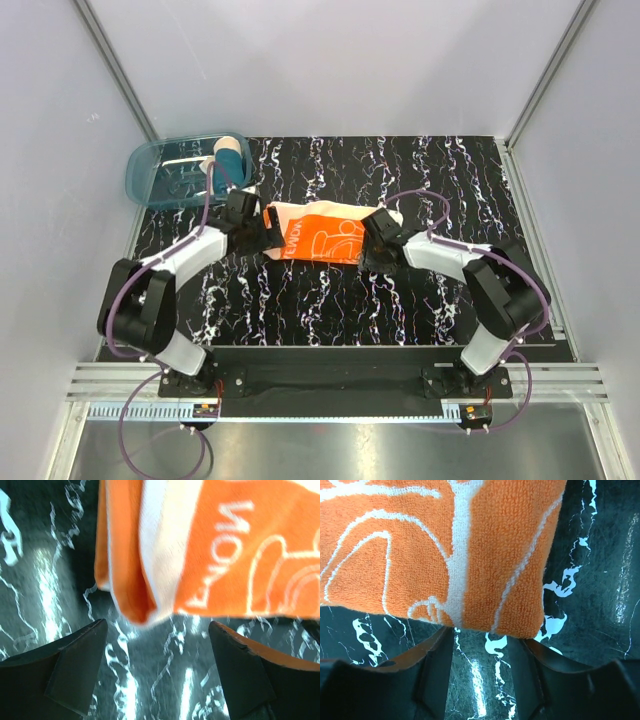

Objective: Roll the towels
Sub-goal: Fold the towel

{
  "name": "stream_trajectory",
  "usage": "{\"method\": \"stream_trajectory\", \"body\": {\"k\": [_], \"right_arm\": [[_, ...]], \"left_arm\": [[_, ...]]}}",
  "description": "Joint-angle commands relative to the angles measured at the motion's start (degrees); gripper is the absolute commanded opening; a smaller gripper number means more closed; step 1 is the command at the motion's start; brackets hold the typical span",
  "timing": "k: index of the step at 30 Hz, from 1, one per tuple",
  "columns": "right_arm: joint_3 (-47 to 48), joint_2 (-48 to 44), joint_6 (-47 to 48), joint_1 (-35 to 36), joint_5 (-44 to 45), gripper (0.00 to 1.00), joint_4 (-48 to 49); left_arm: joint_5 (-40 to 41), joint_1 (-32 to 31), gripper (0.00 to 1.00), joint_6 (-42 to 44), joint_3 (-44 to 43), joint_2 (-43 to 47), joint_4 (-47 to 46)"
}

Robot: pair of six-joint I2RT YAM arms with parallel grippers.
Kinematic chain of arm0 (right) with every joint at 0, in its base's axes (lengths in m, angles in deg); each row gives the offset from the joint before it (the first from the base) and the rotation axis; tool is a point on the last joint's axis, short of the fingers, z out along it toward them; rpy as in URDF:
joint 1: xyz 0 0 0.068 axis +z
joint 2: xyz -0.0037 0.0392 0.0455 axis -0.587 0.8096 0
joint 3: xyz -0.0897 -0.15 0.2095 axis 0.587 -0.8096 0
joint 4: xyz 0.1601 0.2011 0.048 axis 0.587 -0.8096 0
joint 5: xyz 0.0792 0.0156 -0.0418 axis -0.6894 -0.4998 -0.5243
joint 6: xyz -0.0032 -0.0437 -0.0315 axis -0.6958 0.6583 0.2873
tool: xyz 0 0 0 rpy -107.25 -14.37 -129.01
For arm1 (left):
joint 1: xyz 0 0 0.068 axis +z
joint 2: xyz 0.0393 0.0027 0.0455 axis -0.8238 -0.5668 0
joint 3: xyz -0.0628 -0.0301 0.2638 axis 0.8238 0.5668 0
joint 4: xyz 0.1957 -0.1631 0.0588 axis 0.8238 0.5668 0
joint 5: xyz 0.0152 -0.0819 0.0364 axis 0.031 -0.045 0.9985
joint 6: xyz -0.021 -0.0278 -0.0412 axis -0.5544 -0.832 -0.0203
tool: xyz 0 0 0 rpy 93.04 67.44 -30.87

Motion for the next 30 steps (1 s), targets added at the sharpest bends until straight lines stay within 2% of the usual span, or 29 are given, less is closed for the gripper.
{"method": "stream_trajectory", "body": {"k": [1,2,5,9,10,11,13,18,24,27,30], "right_arm": [[-2.39,-1.45,-0.91,-0.16,-0.39,0.53,1.88],[-2.75,-1.89,-1.0,-0.16,-0.82,0.53,1.97],[-4.07,-2.68,-1.18,-0.16,-1.96,0.52,2.15],[-7.31,-3.64,-1.79,-0.16,-3.81,0.48,2.76],[-8.02,-3.91,-2.14,-0.24,-3.9,0.47,3.2],[-8.72,-4.26,-2.32,-0.16,-4.25,0.46,3.46],[-10.74,-5.31,-2.67,-0.16,-4.43,0.43,3.81],[-13.2,-6.37,-2.93,-0.16,-4.6,0.4,3.9],[-13.65,-5.94,-2.85,-0.16,-4.96,0.39,4.34],[-13.47,-6.63,-2.76,-0.07,-5.31,0.36,3.64],[-14.52,-8.74,-2.41,-0.07,-6.44,0.34,4.68]], "left_arm": [[5.33,-0.26,0.86,0.18,-4.02,-2.62,-2.3],[5.51,-0.26,0.84,0.01,-4.55,-3.84,-3.0],[5.42,-0.26,0.72,-0.26,-6.12,-6.3,-4.4],[5.77,-0.26,0.35,0.53,-9.37,-9.56,-4.06],[5.69,-0.26,0.18,0.62,-9.73,-10.0,-4.06],[5.42,-0.26,0.09,0.71,-10.09,-10.61,-3.97],[4.98,-0.26,0.0,0.88,-10.7,-11.06,-4.15],[3.76,-0.26,0.0,2.55,-13.16,-10.45,-3.79],[-5.65,-0.61,0.0,11.94,-16.95,-6.32,-9.06],[-5.13,0.17,0.0,13.71,-13.27,-3.6,-13.45],[-6.78,3.07,0.0,10.92,-9.22,-4.02,-18.29]]}}
